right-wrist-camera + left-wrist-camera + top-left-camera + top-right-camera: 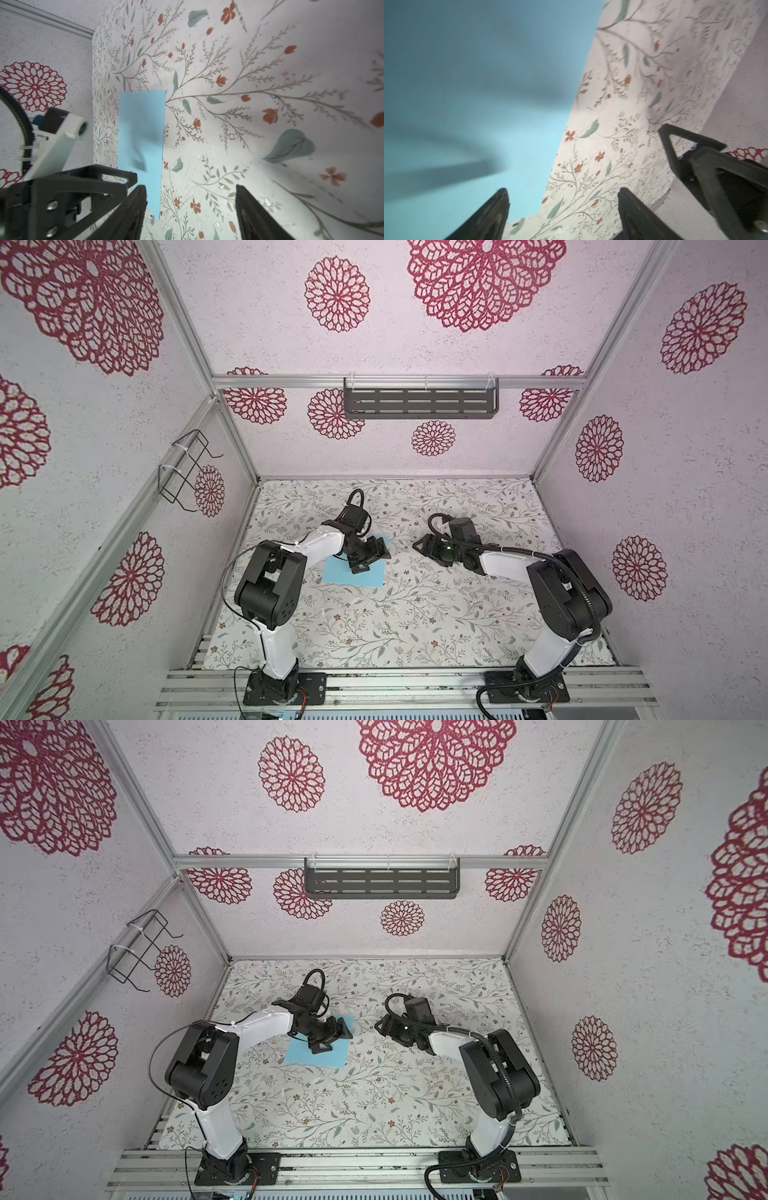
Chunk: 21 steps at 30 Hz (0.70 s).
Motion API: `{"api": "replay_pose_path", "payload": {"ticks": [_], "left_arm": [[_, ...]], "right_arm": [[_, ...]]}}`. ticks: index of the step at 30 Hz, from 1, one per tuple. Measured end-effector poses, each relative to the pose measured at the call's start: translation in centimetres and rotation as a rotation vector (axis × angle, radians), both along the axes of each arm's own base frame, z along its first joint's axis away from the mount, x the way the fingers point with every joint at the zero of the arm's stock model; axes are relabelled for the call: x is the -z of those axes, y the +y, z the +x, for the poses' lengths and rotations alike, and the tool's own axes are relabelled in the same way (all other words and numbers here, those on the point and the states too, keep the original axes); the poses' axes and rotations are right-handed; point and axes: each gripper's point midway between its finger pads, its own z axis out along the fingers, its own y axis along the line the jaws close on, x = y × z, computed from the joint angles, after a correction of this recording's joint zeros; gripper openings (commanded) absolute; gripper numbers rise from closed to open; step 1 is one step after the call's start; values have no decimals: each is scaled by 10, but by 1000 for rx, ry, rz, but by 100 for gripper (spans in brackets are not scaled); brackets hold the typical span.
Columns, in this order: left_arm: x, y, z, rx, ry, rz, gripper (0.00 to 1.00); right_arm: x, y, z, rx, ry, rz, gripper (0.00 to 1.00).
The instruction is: Fold a paper plane with a square sheet of paper (pick it up from the middle)
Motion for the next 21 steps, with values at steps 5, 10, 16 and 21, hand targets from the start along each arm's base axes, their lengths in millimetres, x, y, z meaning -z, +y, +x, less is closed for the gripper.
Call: {"api": "replay_pose_path", "payload": {"ticks": [5, 10, 16, 21], "left_arm": [[-42, 32, 27, -34, -152, 27, 88], [-25, 73, 41, -79, -154, 112, 88], [11, 82, 37, -49, -83, 149, 87], [24, 80, 34, -35, -67, 145, 88]], "right_arm": [[-17, 46, 1, -77, -29, 37, 57], [-3, 85, -2, -139, 5, 45, 51], [20, 109, 0, -173, 56, 39, 43], [28, 115, 4, -181, 76, 34, 41]]}}
